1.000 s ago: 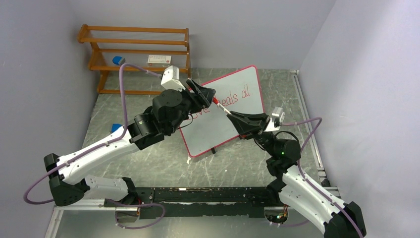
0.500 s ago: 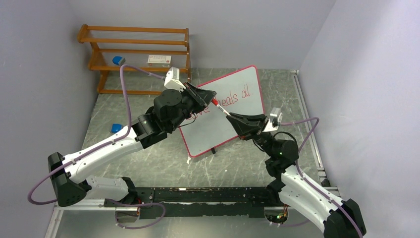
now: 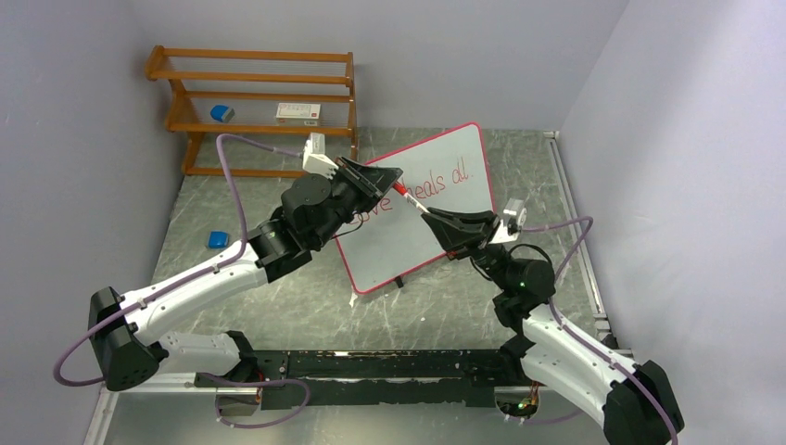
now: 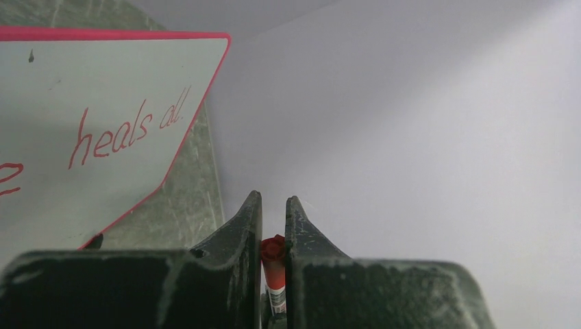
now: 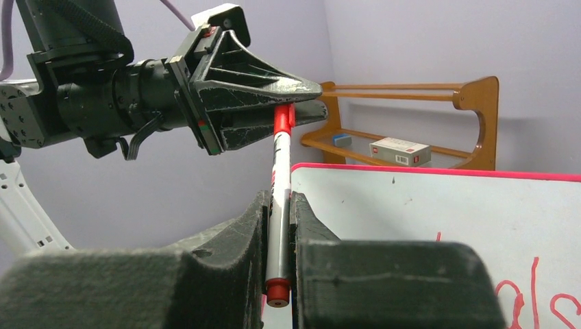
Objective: Write a sentence on the whiteboard
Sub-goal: Close the whiteboard marker at the center of the board.
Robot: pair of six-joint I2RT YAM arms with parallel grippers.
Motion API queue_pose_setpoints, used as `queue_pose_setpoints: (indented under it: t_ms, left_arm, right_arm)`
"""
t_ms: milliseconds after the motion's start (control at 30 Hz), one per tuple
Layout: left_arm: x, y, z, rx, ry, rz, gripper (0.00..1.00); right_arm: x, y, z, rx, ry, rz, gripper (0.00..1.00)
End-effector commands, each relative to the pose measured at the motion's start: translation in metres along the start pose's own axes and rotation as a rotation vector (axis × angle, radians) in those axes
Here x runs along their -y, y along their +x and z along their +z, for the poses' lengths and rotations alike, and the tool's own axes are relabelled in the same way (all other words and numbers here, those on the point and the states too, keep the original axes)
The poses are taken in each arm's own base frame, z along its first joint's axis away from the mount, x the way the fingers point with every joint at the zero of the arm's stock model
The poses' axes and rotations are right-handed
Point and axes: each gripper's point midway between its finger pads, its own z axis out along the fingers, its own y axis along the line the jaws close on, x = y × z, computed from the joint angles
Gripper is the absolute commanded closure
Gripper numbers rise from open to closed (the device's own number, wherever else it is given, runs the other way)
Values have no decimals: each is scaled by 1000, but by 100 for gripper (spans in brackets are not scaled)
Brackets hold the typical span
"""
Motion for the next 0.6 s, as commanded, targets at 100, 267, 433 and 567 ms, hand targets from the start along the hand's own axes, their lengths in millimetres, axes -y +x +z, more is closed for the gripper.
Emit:
queue_pose_setpoints:
  t_ms: [100,267,433,567]
  left_arm:
    - [8,77,-20,-290,75,-22,95]
    - [16,88,-31,-295,144,-22,95]
    - [24,105,-36,-348,213,5,95]
    - [24,116,-42,-366,247,28,95]
  right_arm:
    - [-8,-35,23,91,-41,-32,100]
    - [-5,-35,33,77,-30,37,100]
    - [-3,-37,41,79,-11,135,100]
    - [2,-46,45,93,30,186,100]
